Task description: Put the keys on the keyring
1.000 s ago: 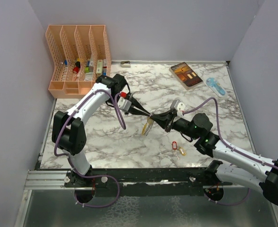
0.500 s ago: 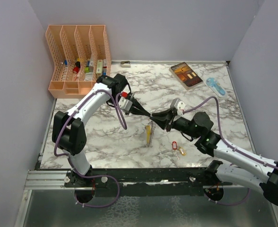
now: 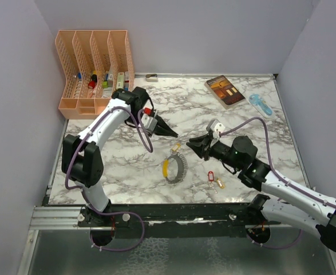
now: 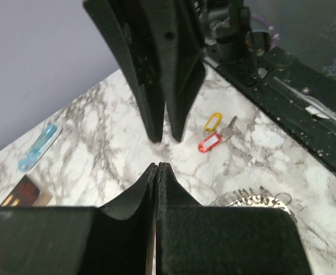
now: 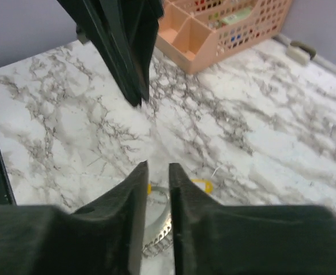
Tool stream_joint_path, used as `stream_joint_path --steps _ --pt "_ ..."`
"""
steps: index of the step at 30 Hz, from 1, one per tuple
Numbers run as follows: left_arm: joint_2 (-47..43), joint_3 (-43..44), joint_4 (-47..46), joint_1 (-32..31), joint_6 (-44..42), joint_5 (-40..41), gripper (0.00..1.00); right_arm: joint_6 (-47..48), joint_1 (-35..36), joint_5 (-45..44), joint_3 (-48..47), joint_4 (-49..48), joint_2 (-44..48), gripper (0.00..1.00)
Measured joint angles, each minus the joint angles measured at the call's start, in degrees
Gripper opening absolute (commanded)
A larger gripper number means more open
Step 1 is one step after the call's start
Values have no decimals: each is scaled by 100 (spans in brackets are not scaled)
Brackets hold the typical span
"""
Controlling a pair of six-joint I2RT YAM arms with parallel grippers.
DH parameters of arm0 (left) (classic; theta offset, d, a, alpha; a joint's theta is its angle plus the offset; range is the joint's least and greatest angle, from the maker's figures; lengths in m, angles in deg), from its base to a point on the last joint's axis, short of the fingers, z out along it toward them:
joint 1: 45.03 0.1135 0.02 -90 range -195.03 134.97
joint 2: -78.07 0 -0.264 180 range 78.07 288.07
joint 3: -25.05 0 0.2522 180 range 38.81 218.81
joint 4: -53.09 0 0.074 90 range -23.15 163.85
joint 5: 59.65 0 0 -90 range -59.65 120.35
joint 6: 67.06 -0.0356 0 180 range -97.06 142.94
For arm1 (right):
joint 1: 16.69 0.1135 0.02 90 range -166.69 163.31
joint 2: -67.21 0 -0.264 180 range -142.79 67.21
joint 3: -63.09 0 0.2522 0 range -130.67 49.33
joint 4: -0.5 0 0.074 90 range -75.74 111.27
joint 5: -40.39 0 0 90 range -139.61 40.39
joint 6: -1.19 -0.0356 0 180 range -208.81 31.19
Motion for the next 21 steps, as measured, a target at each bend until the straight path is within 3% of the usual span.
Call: stream_joint_path --steps 2,7,12,21 --pt "0 -9 -2 278 0 -4 0 -7 0 -149 -31 302 -13 34" --pt "50 -20 -7 1303 105 -72 0 15 0 -229 -573 1121 -608 31" --pt "136 -37 -22 2227 354 -101 13 -101 0 -282 -1403 1956 -1974 34" --pt "-138 168 46 2623 1318 -127 20 -455 0 -448 -2295 2632 -3484 39"
